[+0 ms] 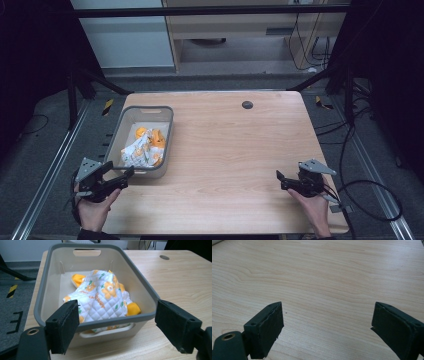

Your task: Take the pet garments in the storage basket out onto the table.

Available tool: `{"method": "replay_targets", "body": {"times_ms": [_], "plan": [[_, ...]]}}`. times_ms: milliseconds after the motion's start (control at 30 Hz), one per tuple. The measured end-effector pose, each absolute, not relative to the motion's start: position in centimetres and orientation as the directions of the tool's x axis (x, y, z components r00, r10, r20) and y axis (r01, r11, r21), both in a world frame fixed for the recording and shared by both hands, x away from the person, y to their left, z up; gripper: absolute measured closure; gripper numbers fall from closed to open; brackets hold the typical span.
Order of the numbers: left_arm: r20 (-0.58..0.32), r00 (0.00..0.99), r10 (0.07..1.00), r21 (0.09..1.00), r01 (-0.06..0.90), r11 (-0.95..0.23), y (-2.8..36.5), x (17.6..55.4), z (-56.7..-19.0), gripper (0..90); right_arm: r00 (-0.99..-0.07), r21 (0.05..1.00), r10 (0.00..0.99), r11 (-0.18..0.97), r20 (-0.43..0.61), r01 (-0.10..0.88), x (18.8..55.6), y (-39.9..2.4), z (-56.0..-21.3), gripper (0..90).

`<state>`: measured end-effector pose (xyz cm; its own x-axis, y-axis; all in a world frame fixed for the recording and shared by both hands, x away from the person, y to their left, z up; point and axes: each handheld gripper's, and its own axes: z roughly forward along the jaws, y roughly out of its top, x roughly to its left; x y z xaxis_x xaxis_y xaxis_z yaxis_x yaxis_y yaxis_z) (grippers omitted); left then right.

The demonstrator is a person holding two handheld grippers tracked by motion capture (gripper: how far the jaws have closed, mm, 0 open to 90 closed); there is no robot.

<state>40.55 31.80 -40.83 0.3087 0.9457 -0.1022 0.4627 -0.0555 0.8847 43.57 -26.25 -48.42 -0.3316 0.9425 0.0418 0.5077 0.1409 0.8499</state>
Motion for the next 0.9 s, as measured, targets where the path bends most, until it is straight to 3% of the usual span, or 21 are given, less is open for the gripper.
{"method": "replay_targets", "body": {"times_ms": [900], "plan": [[-0.067, 0.368, 0.927, 0.891, 0.440, -0.110, 30.3, 43.5, -37.8, 17.1, -0.334, 0.851, 0.941, 0.140, 0.044, 0.506, 43.6, -26.2, -48.4, 11.2]]}}
